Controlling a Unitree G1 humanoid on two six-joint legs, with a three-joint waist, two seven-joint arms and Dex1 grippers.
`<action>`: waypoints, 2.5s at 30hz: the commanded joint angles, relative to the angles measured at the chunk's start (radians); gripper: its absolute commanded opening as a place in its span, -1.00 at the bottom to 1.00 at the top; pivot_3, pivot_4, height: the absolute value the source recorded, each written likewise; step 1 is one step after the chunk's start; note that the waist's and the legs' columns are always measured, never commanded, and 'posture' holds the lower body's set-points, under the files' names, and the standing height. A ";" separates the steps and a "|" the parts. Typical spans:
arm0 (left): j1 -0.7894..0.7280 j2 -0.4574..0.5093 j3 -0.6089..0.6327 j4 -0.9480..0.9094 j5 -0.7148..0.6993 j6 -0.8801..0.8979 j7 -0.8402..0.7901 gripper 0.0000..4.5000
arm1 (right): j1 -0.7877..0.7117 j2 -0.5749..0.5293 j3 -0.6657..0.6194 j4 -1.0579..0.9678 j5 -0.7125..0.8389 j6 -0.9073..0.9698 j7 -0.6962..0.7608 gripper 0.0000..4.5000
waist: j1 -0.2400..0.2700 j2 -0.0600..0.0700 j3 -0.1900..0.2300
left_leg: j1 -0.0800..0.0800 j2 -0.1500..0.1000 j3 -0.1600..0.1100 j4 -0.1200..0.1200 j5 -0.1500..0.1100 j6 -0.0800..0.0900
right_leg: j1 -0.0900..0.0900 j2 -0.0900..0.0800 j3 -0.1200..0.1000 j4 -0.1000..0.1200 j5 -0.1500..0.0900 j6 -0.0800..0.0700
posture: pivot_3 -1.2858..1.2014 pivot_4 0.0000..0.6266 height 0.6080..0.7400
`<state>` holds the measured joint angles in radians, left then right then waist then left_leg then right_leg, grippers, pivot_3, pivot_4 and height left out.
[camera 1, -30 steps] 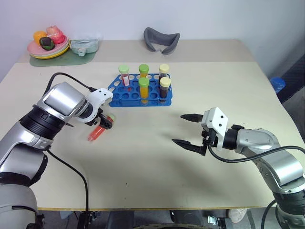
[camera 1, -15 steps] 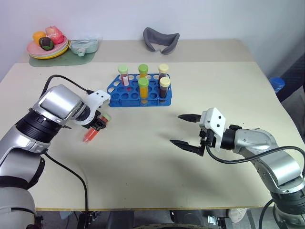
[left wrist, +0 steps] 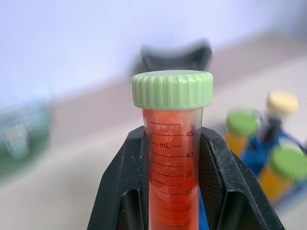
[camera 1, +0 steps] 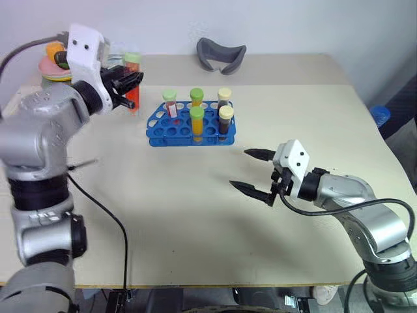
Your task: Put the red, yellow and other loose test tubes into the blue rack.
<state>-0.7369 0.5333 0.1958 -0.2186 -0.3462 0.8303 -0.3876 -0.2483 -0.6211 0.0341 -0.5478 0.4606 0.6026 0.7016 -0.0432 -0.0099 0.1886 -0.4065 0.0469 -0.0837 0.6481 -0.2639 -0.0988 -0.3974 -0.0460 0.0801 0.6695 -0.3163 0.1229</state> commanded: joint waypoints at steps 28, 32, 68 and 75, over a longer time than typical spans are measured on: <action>0.193 -0.438 -0.173 0.497 0.315 -1.036 0.294 -0.63 | -0.011 0.022 0.008 -0.081 0.014 0.032 -0.068 1.00 | 0.001 -0.001 0.000 | 0.000 -0.001 0.000 0.000 -0.002 0.004 | 0.000 0.000 0.000 -0.001 0.000 0.000 | 0.03 -0.52 1.00; 0.199 -0.444 -0.171 0.490 0.314 -1.027 0.296 -0.63 | -0.015 0.021 0.011 -0.077 0.013 0.028 -0.064 1.00 | 0.001 -0.001 0.000 | 0.000 -0.001 0.000 0.000 -0.002 0.004 | 0.000 0.000 0.000 -0.001 0.000 0.000 | 0.03 -0.52 1.00; 0.269 -0.435 -0.154 0.291 0.319 -0.929 0.318 0.96 | -0.013 0.008 -0.002 -0.056 0.004 0.008 -0.025 1.00 | 0.001 0.000 0.000 | 0.001 -0.001 0.000 0.000 -0.002 0.004 | 0.001 0.000 0.000 -0.001 0.000 0.000 | 0.03 -0.52 1.00; 0.422 -0.222 -0.030 -0.029 0.154 -0.705 0.144 0.96 | 0.036 -0.092 -0.155 0.032 0.016 -0.009 0.035 1.00 | -0.001 0.000 0.000 | 0.001 0.000 0.000 -0.001 -0.002 0.004 | 0.001 0.000 0.000 -0.001 0.000 0.000 | 0.03 -0.52 1.00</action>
<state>-0.3365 0.2764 0.1217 -0.1617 -0.1366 0.0731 -0.1906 -0.2224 -0.6984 -0.0575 -0.5262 0.4577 0.6175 0.7190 -0.0438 -0.0102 0.1882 -0.4054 0.0466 -0.0839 0.6471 -0.2660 -0.0950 -0.3964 -0.0456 0.0799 0.6688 -0.3163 0.1229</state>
